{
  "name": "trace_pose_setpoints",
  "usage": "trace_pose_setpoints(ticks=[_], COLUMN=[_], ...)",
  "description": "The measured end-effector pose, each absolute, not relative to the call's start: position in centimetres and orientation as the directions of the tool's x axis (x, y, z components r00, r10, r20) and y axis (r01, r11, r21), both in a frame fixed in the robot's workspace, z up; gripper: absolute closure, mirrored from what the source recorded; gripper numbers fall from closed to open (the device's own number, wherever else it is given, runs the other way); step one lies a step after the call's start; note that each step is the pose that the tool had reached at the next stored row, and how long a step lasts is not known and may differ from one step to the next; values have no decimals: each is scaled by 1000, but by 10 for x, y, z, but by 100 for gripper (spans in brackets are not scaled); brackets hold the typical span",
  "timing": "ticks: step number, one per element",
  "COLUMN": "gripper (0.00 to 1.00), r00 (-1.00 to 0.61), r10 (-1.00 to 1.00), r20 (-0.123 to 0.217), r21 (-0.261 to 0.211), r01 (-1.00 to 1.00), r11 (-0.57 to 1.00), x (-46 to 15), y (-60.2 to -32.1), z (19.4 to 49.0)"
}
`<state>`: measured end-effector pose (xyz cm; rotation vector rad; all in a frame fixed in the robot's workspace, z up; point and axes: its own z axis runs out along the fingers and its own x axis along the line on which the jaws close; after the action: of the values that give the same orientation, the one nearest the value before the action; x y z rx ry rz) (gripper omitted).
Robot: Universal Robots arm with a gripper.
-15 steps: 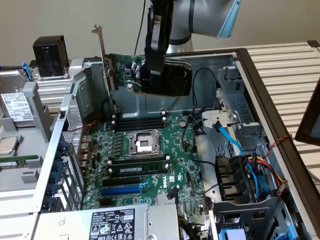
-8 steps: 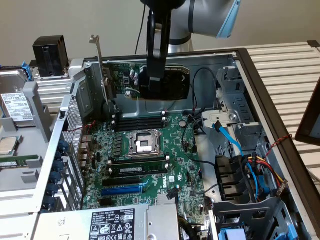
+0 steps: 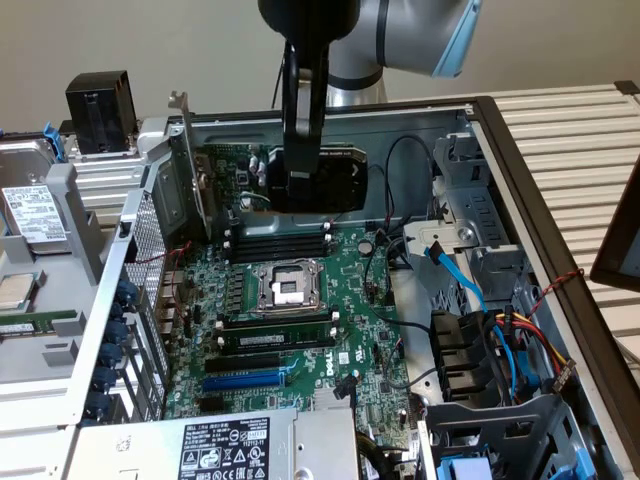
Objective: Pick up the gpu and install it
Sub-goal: 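Insert the gpu into the slot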
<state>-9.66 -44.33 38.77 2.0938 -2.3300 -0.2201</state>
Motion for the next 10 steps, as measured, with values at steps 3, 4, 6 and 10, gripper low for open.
trace_pose_setpoints(ticks=[3,4,6,10], gripper=[73,73,73,73], r00=[-91,-85,-73,-54], r10=[-992,-992,-994,-997], r20=[-89,-88,-83,-62], r21=[105,104,105,106], r01=[-991,-992,-992,-993], r11=[82,76,64,47], x=[-99,-100,-102,-104], y=[-443,-443,-443,-443], z=[384,383,382,381])
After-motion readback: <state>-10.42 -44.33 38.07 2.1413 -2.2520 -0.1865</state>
